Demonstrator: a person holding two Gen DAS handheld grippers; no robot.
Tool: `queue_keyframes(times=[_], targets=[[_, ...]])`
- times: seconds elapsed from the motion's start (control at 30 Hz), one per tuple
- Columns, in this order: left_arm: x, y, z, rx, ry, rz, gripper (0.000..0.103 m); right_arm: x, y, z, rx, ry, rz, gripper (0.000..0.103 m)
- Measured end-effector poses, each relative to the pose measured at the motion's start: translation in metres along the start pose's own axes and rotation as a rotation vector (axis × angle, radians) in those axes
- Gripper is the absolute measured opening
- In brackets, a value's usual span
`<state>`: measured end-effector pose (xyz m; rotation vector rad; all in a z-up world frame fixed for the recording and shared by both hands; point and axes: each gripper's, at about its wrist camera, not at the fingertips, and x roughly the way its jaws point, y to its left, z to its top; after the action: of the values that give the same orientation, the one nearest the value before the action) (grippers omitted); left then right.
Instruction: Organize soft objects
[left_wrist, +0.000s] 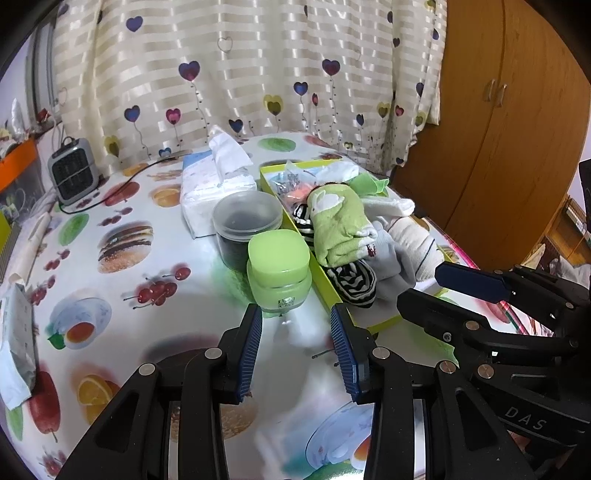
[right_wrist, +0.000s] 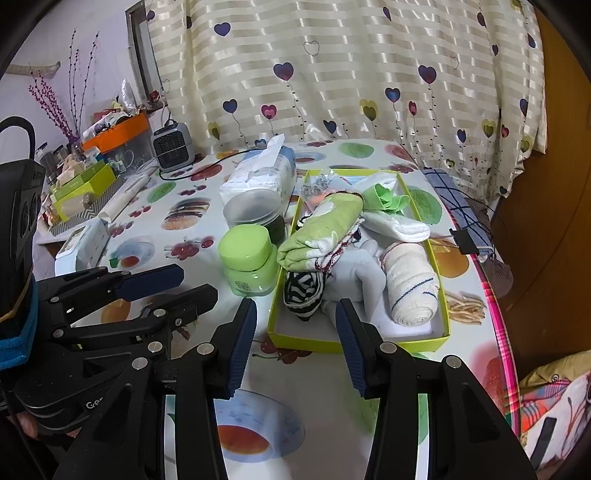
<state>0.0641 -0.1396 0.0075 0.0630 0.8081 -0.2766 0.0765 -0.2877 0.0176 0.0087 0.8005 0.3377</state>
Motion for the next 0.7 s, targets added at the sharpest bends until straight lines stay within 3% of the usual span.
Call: queue_keyframes(times=[0.7], targets=[[0.0007, 0.0014, 0.0002, -0.002, 0.001, -0.003, 0.037, 0.0013, -0.0001, 0.0002, -0.002, 0.003, -0.004, 0.046]])
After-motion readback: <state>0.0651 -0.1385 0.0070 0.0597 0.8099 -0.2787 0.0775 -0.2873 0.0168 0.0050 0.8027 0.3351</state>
